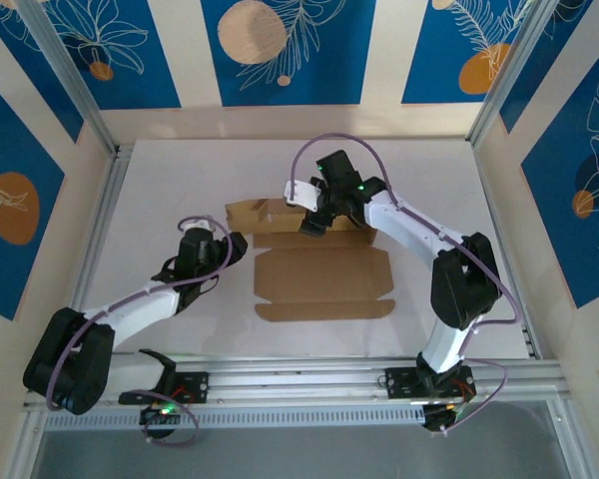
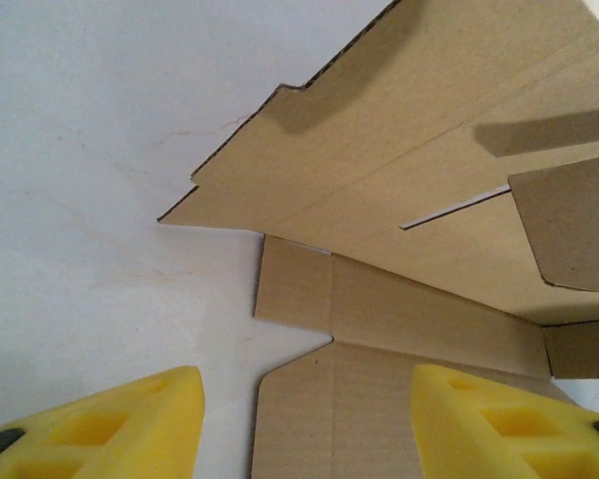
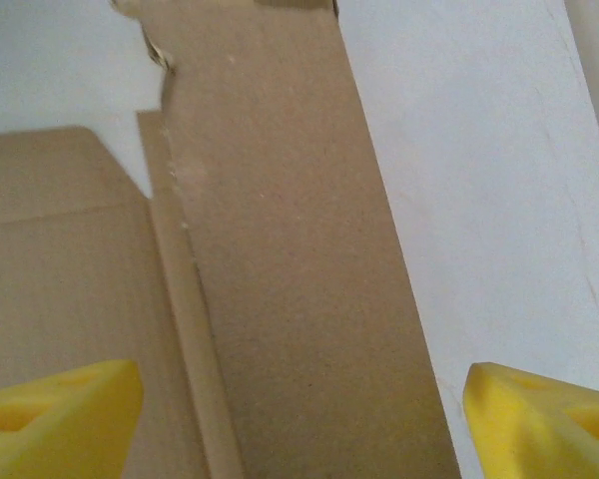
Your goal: Fold the paper box
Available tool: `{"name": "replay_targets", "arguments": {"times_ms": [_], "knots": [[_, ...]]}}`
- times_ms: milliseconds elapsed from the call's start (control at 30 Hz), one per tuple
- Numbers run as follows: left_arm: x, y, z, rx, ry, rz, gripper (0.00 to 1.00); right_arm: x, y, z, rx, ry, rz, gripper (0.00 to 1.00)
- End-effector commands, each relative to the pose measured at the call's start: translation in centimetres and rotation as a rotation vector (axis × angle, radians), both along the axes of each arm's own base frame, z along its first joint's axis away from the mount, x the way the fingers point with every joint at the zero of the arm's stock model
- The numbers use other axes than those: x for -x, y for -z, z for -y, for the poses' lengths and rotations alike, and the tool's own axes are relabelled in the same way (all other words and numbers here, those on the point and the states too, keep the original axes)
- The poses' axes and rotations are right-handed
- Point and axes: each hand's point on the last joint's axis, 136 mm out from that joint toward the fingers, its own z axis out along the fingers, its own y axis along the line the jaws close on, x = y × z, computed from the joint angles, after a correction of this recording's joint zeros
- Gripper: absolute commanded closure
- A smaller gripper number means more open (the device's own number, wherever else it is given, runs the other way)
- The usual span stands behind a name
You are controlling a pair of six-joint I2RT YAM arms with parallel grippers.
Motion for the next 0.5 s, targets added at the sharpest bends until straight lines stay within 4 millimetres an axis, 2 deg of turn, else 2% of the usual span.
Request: {"name": "replay_targets", "arguments": {"times_ms": [0,133,233,300,367,433,467], "knots": [[0.1,-1.5,0.0,0.022,0.003,0.039,0.44,0.7,-5.4,-0.2,-0.194,0.018,-0.01,0.15],[0.4,-2.2,-0.2,-0.002,0.018,0.031,0.44,0.7,-8.8,-0.3,-0.364,0.093,-0.07,0.2],[1.0,-1.5,-0.2,0.026,0.032,-0.015,0.44,0.7,-11.0,-0.2,-0.485,0.184,-0.11,0.3],[1.2,-0.6,-0.1,0.076,0.037,-0.057,0.44,0.1,-12.2,0.5,-0.569,0.326,-0.144,0.37],[1.2,-0.1,0.6,0.125,0.059,-0.077,0.45,0.5,-12.3,1.1,-0.6,0.409,-0.223,0.38],[0.9,-0.1,1.1,0.129,0.087,-0.075,0.45,1.2,-10.7,1.3,-0.522,0.396,-0.219,0.39],[0.8,-0.2,1.1,0.116,0.086,-0.073,0.45,1.5,-9.7,1.2,-0.443,0.356,-0.162,0.37]]}}
